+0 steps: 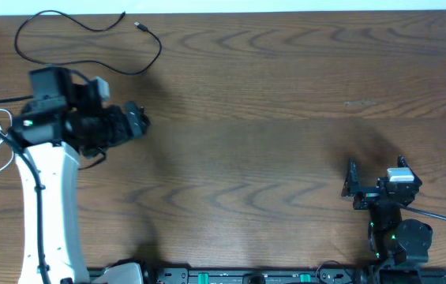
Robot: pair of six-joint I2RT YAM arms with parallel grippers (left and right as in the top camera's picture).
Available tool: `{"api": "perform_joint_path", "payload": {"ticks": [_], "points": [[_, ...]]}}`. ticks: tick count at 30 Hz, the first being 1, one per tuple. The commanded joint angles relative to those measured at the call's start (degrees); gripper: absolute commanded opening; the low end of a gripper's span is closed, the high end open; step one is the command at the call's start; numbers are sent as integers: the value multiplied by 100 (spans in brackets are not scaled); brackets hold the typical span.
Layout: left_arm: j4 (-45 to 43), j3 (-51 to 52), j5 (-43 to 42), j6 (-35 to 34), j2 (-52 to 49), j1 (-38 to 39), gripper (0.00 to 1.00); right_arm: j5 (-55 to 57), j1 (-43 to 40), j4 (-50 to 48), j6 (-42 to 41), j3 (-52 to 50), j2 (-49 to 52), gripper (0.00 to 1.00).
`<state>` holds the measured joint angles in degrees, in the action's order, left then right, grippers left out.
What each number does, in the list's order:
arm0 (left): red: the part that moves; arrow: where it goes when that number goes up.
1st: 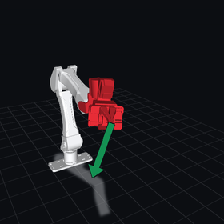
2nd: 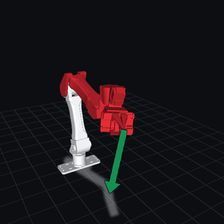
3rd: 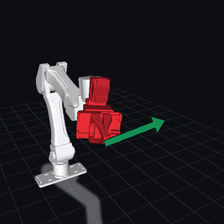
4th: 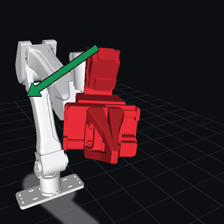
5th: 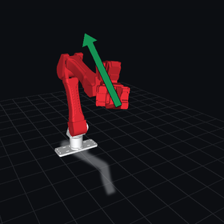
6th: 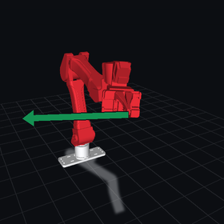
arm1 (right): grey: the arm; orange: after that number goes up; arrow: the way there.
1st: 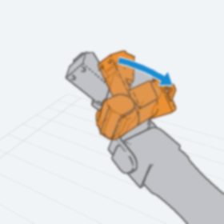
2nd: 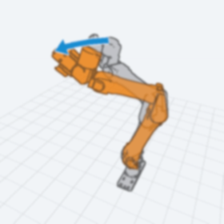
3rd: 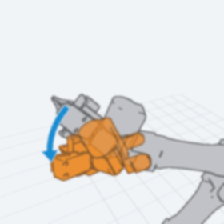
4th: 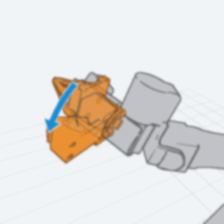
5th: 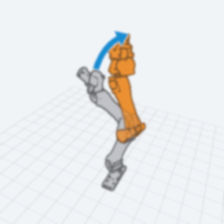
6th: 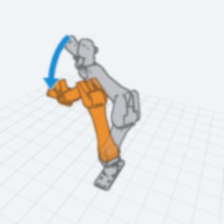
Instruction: Untangle cables
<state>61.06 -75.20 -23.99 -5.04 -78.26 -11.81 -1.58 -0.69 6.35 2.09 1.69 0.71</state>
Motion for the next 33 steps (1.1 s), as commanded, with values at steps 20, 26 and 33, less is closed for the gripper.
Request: {"api": "perform_joint_path", "payload": {"ticks": [20,26,33], "points": [[-656,1419,942,157,2717,1025,98,35,-39,-7,-52,-42,-39,99],[-2450,2507,1204,640,3576,1884,98,35,-39,-7,-52,-42,-39,99],[-3388,3257,2009,804,4124,2487,98,35,-39,-7,-52,-42,-39,99]]}}
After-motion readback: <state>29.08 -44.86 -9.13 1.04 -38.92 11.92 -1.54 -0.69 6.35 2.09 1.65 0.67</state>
